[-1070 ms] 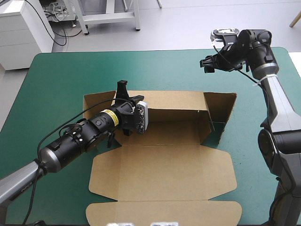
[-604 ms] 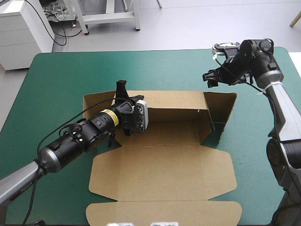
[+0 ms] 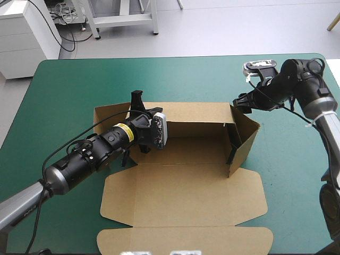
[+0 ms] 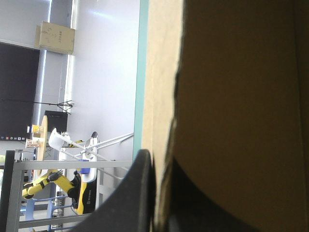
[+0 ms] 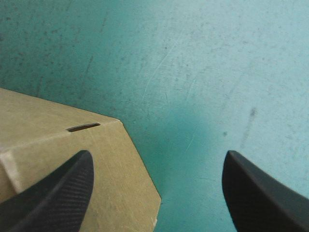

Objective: Fold the box

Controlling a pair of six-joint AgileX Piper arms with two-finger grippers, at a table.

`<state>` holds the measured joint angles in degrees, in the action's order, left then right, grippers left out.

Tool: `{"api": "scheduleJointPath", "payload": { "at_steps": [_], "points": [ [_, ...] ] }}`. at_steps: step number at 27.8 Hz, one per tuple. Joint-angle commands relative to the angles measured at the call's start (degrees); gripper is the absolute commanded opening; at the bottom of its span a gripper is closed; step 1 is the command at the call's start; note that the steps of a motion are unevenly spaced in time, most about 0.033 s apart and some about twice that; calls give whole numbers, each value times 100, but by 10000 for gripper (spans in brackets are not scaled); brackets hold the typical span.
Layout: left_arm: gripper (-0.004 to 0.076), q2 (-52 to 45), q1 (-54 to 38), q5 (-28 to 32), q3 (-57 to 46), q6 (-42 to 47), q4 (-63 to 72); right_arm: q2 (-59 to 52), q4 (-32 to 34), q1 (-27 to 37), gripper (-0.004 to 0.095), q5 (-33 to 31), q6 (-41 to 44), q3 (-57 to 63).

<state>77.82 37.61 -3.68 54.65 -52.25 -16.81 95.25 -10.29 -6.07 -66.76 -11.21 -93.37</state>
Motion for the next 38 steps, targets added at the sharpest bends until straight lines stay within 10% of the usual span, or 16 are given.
{"api": "scheduleJointPath", "payload": {
  "at_steps": [1, 19, 38],
  "points": [
    [-8, -76, -2, -231, 57, 182, 188, -551, -363, 43, 686, 462, -316, 160],
    [-8, -76, -2, -252, 57, 182, 188, -2417, -1563, 43, 682, 3240, -2295, 3565],
    [-8, -76, -2, -252, 57, 182, 188, -2595, -1918, 43, 681, 2476, -2989, 3856]
  ]
}}
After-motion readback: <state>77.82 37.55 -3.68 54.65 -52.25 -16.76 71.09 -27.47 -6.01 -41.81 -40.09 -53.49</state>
